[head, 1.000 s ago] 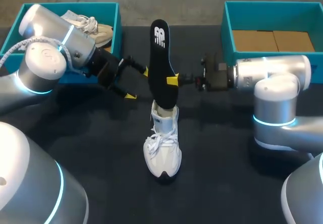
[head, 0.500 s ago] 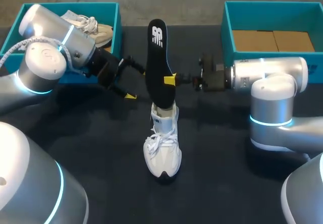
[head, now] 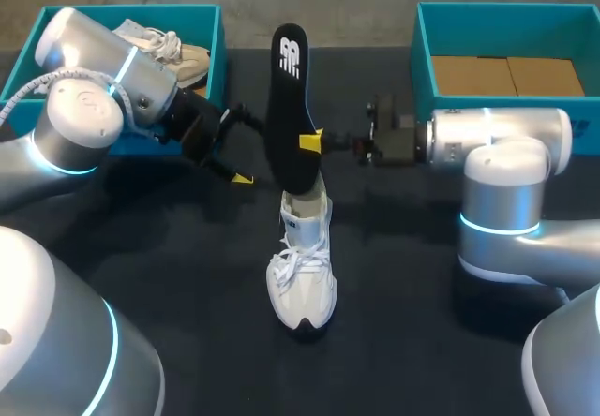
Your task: Take the shoe out of the shoebox, open the shoe tongue, remove and reinsert the insole, then place the shoe into the shoebox
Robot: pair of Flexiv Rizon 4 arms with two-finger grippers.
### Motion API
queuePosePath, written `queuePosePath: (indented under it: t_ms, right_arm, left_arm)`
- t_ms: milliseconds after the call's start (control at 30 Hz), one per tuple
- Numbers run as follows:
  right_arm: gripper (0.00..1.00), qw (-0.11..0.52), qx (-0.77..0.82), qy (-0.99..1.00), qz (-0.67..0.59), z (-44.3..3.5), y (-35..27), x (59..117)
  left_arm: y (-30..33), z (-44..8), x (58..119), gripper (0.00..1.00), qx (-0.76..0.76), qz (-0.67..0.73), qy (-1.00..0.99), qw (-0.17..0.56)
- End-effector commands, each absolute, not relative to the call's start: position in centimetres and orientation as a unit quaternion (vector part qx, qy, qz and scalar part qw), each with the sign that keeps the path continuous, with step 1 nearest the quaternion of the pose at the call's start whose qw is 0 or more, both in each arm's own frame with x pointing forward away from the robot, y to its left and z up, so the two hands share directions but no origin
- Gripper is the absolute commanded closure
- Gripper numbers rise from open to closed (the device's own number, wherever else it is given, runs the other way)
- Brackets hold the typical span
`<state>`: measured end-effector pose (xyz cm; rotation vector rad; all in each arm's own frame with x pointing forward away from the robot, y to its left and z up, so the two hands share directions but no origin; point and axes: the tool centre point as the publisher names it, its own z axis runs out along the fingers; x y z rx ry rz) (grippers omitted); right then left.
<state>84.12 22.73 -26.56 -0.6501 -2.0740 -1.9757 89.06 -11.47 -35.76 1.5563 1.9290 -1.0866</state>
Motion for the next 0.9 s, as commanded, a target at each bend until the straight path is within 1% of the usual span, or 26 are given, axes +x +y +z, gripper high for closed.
queuePosePath:
  t_ms: [33,900]
  right_arm:
    - [1.0,0.099,-0.216,-0.702,-0.671,-26.5,23.7,83.9]
    - [1.0,0.111,-0.24,-0.694,-0.669,-28.8,24.1,83.8]
  left_arm:
    - [-11.5,-35.8,89.1,0.0,0.562,-0.392,0.696,0.216]
    - [-11.5,-35.8,89.1,0.0,0.562,-0.392,0.696,0.216]
